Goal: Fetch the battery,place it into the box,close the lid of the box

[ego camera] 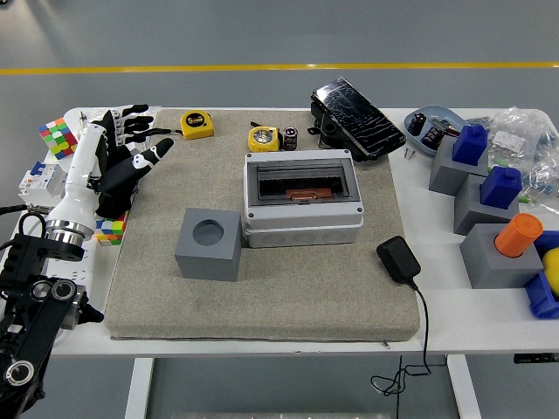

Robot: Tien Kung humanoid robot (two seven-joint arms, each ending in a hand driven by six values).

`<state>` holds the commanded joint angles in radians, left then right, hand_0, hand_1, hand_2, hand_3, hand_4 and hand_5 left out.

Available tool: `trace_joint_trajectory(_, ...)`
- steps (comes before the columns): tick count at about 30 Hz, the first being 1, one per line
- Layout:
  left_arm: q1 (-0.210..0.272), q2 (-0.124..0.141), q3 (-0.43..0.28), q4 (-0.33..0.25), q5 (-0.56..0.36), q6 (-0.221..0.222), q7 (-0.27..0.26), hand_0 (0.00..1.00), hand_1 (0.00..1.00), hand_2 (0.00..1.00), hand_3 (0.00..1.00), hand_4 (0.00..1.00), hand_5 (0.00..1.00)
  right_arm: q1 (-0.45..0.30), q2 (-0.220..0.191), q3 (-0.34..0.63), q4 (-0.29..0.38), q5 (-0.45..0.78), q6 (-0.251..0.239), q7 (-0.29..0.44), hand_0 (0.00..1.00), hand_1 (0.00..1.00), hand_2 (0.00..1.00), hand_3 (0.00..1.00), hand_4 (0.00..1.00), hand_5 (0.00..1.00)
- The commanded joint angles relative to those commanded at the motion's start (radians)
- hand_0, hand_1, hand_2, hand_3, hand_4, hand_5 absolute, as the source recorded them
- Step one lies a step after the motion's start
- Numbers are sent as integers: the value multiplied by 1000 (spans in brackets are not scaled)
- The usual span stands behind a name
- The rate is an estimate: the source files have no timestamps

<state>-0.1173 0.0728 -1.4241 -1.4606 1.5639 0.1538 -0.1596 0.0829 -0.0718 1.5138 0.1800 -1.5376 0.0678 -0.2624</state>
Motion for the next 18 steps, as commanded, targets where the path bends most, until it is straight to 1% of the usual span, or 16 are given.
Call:
trace_joint_trajectory(8, 7, -15, -9, -2, 5, -5, 11, 569, 712, 700, 734, 998, 441, -9, 6, 8, 0, 1, -2, 0, 643, 663, 678, 584, 970, 580)
trace_joint_trajectory(18, 4, -20, -12, -2, 8, -8, 16, 567, 714, 704, 736, 998, 437, -4, 8, 5, 0, 6, -2, -1, 643, 663, 677, 584, 971, 581)
